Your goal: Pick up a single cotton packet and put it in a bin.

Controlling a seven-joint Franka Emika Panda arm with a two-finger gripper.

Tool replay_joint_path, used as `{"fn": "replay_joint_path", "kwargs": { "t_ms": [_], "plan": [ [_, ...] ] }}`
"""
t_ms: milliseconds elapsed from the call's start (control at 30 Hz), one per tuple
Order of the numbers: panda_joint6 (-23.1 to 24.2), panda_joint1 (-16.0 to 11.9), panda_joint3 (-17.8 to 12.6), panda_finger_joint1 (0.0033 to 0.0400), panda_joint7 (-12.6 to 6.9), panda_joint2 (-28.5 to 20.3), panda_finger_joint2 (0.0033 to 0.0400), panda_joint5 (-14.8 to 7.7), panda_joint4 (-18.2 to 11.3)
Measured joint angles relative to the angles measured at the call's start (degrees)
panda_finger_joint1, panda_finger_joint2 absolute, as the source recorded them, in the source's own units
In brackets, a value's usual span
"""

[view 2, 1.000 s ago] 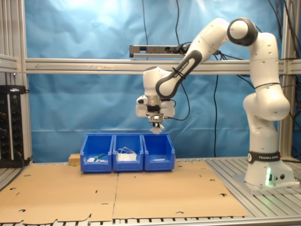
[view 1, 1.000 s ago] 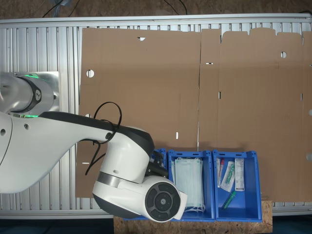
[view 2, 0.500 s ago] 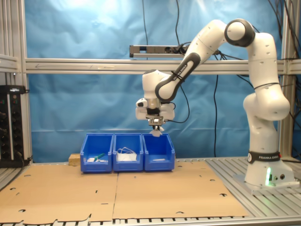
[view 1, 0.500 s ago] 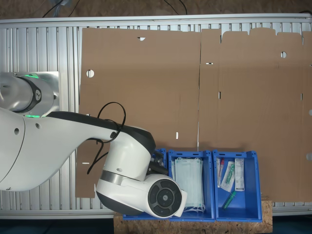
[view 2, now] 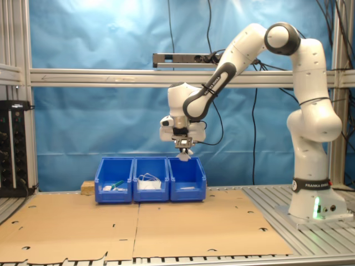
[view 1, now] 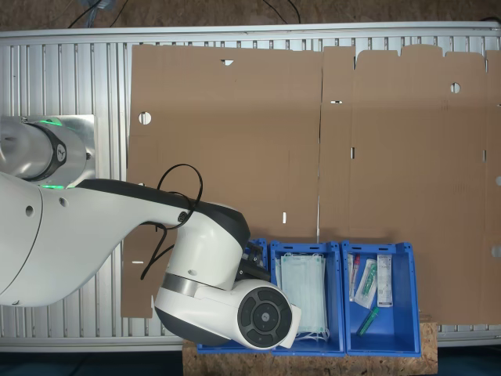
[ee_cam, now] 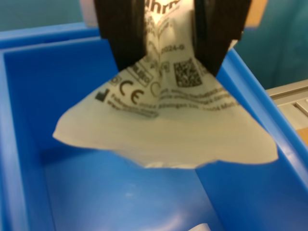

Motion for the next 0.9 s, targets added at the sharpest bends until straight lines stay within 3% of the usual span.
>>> {"fn": "replay_joint_path", "kwargs": {
  "t_ms": [833, 867, 900],
  "plan": [
    [0.26, 0.0, 0.0, 0.0068, 0.0, 0.0, 0.0068, 0.0, 0.0],
    [0.27, 0.0, 0.0, 0.0113, 0.0, 0.0, 0.0113, 0.0, 0.0],
    [0.27, 0.0, 0.0, 0.0113, 0.0, 0.0, 0.0113, 0.0, 0.0]
  ]
}}
